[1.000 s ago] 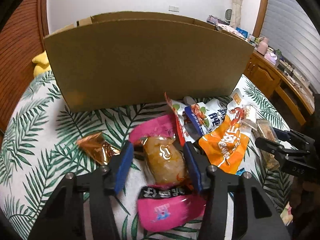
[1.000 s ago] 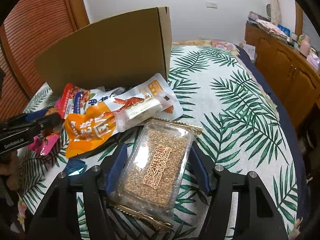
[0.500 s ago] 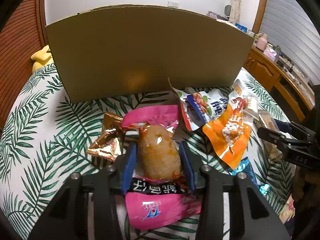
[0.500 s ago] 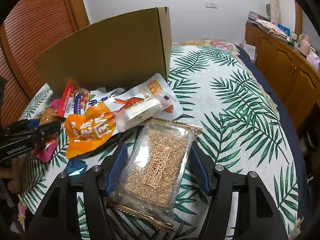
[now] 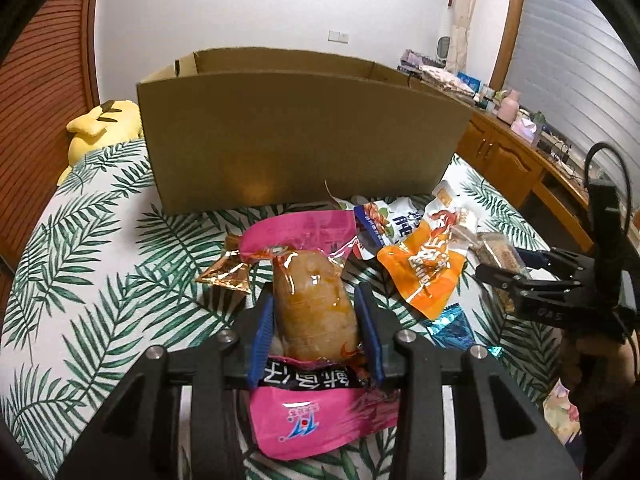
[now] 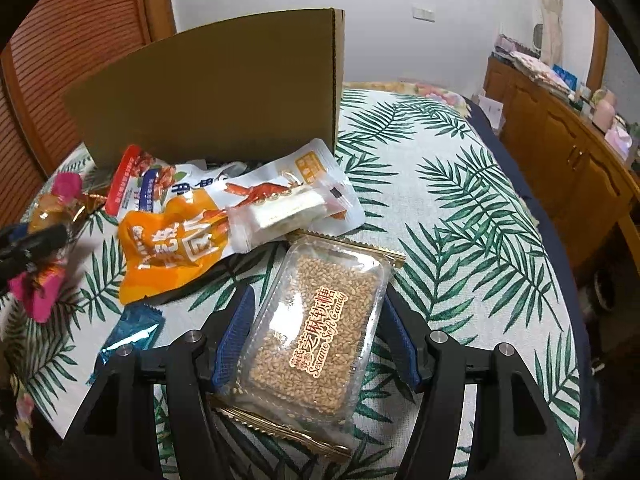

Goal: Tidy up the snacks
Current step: 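Grasp the pink braised-egg pack with the left gripper while the right grasps the sesame-bar pack, then lift both held packs and carry them over the cardboard box, then open both grippers to drop the packs into the box, then move both open grippers back toward the remaining snacks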

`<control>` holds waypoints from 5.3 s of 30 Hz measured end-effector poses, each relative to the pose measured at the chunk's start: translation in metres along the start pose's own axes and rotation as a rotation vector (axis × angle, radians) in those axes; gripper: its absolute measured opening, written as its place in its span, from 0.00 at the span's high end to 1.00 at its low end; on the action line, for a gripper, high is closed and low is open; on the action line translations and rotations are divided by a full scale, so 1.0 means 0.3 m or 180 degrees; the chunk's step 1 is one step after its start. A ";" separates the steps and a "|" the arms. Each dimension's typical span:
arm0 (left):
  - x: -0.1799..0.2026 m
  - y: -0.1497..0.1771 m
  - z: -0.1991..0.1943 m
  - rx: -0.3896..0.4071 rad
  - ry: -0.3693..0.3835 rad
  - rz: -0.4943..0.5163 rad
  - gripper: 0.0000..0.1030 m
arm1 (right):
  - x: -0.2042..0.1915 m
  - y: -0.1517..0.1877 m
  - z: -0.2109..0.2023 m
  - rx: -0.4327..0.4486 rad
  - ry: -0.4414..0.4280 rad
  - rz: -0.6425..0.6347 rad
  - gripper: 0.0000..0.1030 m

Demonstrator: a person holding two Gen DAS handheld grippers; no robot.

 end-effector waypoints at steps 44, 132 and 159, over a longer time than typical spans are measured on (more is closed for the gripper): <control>0.087 -0.087 -0.317 0.0622 0.0166 0.0121 0.63 | -0.046 -0.026 -0.400 0.0652 -0.0043 -0.0038 0.58; -0.106 -0.658 0.230 0.0611 -0.0103 0.0515 0.45 | -0.214 -0.723 0.106 0.0979 -0.0581 -0.0582 0.54; -0.021 -0.499 -0.114 0.0774 -0.0066 0.0685 0.43 | -0.195 -0.508 -0.248 0.1213 -0.0519 -0.0480 0.44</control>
Point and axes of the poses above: each gripper's, at about its wrist camera, not at the fingertips, and z roughly the way its jaws point, x to its right, y to its underside, the point moved 5 cm from there along z, roughly the way its jaws point, and after that the axes turned 6 degrees about -z, right-handed, at the moved point
